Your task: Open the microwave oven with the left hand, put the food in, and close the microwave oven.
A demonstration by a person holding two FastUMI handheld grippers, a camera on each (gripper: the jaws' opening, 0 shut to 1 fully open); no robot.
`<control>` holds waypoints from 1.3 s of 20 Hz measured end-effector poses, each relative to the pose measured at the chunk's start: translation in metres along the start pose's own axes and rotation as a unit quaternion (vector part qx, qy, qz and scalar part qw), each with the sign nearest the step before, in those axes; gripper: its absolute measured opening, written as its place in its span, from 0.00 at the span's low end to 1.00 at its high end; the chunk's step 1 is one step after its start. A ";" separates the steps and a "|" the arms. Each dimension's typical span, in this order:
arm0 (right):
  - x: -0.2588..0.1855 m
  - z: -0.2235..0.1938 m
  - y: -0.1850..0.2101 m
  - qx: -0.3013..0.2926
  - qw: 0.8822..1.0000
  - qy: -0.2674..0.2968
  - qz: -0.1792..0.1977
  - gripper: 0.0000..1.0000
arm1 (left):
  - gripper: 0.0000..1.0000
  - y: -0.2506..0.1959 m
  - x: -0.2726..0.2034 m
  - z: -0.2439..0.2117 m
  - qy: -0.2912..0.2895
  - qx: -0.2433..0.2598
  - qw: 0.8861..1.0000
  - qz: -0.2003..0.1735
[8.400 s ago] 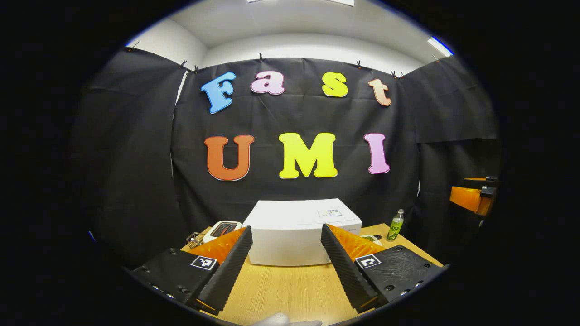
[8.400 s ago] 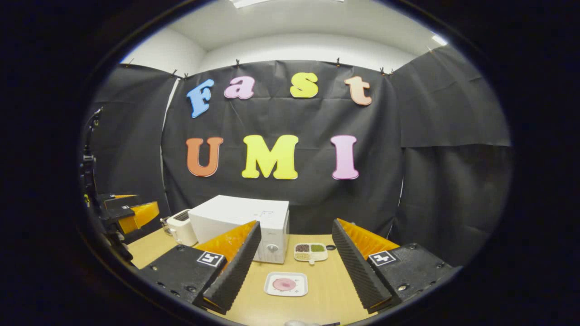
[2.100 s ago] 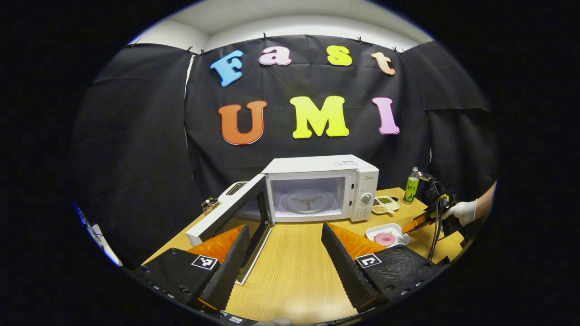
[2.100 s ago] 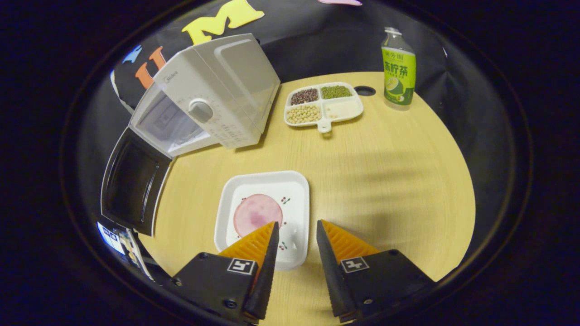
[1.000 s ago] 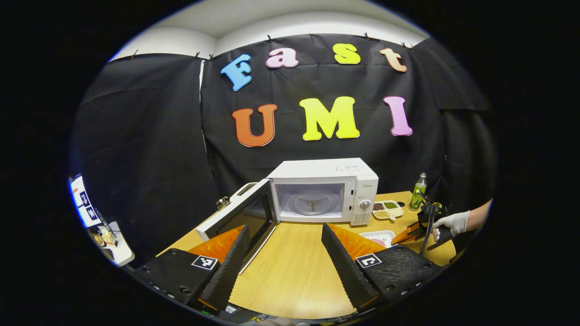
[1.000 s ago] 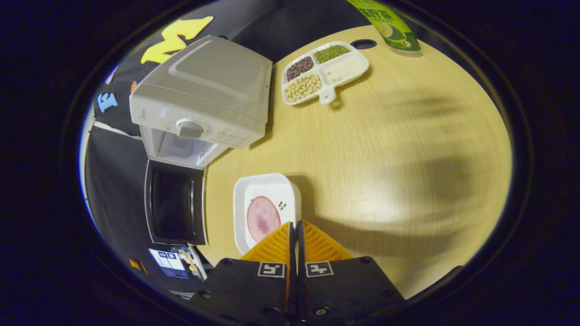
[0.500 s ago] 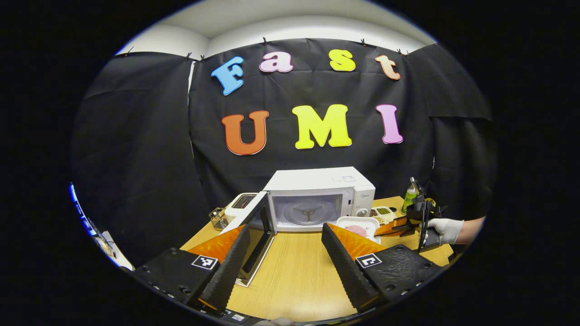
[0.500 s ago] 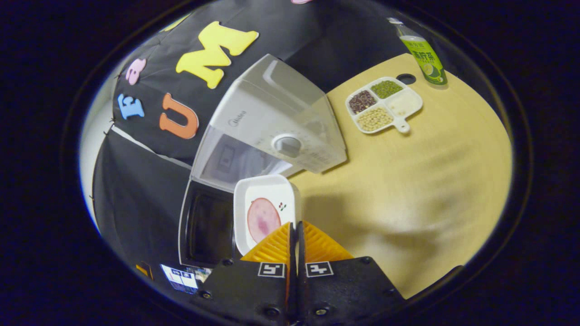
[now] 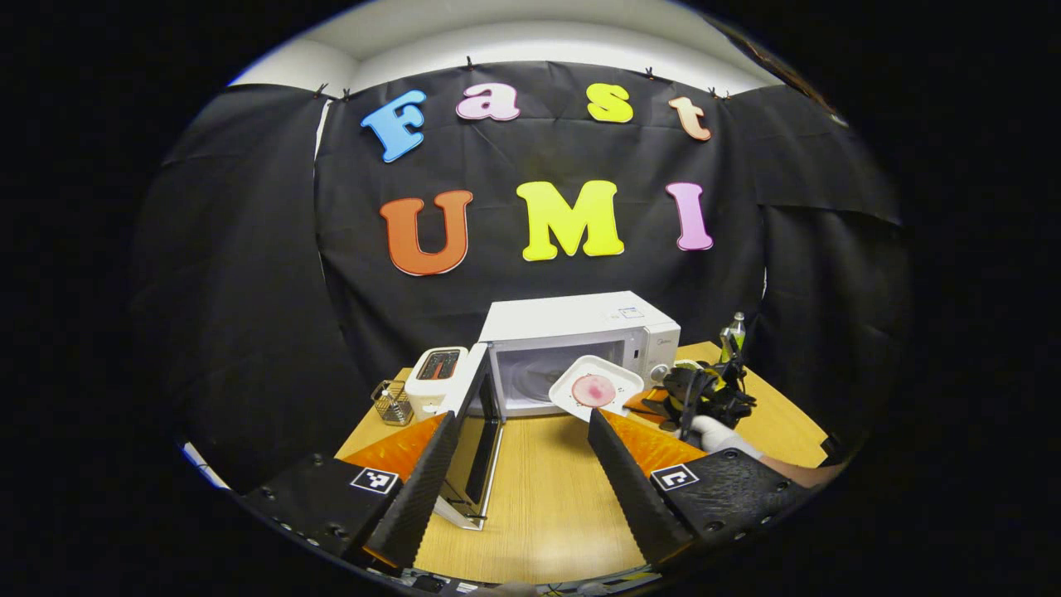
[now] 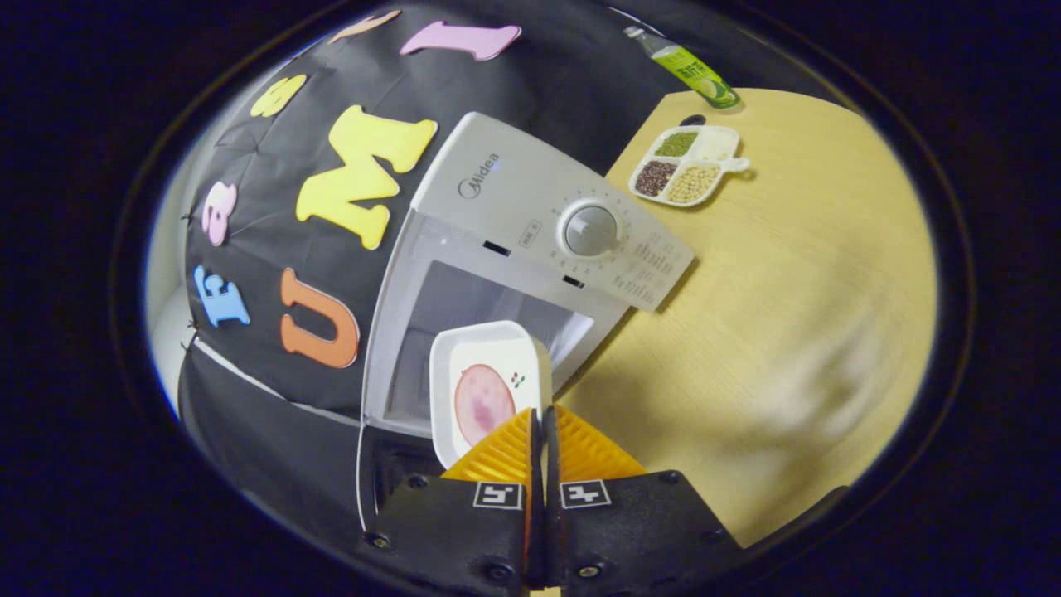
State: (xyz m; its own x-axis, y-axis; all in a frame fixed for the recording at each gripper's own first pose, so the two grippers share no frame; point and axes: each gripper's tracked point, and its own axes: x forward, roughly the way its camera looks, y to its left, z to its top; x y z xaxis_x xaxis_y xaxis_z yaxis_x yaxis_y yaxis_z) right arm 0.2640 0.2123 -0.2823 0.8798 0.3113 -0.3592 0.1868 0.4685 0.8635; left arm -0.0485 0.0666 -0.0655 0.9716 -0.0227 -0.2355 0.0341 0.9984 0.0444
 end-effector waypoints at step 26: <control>0.136 0.014 0.058 0.053 0.985 -0.161 0.035 0.17 | 0.95 0.063 0.019 -0.028 0.008 -0.021 0.999 0.046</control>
State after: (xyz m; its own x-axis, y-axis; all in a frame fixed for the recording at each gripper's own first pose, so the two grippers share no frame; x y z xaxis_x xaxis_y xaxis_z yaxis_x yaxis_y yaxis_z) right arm 0.4012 0.2699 -0.2763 0.9819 0.0535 -0.1819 0.1508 0.3608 0.9204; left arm -0.0350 0.1307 -0.0944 0.9661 0.0702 -0.2485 -0.0656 0.9975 0.0269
